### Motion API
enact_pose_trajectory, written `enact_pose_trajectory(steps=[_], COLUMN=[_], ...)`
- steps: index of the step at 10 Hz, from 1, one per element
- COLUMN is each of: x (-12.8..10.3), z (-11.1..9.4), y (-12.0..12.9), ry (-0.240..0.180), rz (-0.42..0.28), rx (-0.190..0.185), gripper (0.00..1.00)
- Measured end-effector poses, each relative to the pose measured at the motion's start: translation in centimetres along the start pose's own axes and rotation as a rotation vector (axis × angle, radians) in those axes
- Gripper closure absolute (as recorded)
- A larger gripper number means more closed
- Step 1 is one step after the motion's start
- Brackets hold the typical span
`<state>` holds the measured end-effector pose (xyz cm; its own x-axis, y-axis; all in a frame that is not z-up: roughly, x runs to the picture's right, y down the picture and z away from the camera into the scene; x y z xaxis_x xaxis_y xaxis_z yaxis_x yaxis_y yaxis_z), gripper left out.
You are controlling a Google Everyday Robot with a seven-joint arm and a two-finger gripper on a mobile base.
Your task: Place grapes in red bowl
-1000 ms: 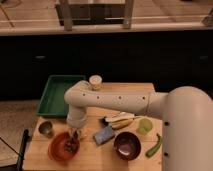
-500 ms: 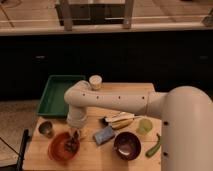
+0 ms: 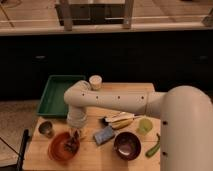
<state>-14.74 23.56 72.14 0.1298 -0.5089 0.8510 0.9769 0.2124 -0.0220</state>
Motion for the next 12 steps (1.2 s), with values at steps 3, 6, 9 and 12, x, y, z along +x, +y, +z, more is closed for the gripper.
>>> enact_pose_trajectory(steps=[3, 6, 9, 12], x=[0.04, 0.05, 0.04, 0.1], z=[0.02, 0.03, 0.0, -0.01], y=[0.07, 0.09, 0.1, 0.19], ry=[0.0, 0.0, 0.0, 0.0], rz=[-0.003, -0.007, -0.012, -0.017], rx=[-0.005, -0.009, -0.016, -0.022], gripper=[0.83, 0.79, 0.79, 0.79])
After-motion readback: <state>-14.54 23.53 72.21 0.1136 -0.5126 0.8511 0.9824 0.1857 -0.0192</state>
